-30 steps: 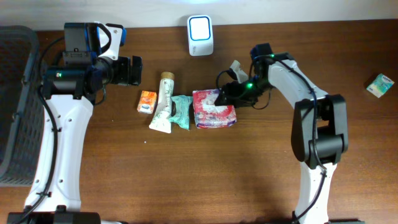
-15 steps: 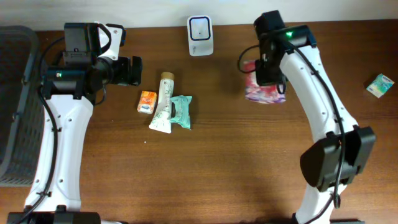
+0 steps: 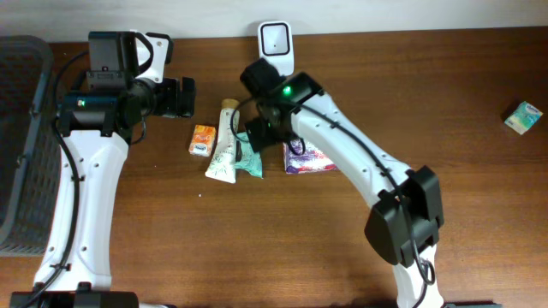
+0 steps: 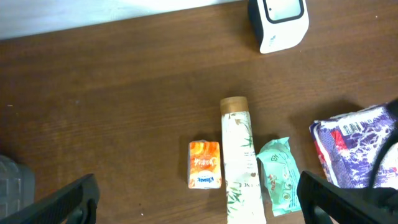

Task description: Scan the item barcode

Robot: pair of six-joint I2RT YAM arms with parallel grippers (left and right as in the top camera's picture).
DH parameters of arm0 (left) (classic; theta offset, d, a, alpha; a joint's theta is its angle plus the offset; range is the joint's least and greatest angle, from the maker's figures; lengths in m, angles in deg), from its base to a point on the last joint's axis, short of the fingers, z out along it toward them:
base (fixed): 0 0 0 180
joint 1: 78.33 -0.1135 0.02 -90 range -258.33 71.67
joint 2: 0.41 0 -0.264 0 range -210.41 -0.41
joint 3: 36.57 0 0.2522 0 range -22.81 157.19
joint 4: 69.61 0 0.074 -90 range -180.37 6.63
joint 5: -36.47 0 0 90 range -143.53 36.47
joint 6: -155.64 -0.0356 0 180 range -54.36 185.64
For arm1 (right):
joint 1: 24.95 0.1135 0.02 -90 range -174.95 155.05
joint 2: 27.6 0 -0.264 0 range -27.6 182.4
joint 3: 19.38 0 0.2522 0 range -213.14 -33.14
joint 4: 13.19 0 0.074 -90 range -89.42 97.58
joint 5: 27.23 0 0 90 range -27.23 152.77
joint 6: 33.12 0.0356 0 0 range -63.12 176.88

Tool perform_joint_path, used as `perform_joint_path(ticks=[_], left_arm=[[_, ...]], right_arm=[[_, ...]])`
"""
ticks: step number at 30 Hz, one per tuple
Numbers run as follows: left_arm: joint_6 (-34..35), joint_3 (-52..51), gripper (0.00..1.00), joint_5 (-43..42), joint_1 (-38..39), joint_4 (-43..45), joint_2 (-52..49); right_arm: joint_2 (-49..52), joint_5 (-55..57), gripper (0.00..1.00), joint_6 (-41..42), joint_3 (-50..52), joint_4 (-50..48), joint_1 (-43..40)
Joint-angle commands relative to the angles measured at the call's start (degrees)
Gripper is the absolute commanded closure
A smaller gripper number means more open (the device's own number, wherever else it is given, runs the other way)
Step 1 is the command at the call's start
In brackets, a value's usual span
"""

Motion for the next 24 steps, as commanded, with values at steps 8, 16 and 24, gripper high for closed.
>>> perform_joint_path(ticks=[8,16,24], left_arm=[[0.5,0.5,0.01,0.0,-0.1,0.1,0.2],[0.5,0.5,0.01,0.0,-0.1,0.1,0.2],[0.5,0.5,0.01,0.0,-0.1,0.1,0.2]], right_arm=[[0.5,-39.4,0.06,-20.2,7.3,7.1,-37.0],[0.7,-48.1,0.26,-9.3,36.5,-24.7,-30.6],[-6.0,-51.8,0.96,-7.0,17.5,-23.8,-26.5]])
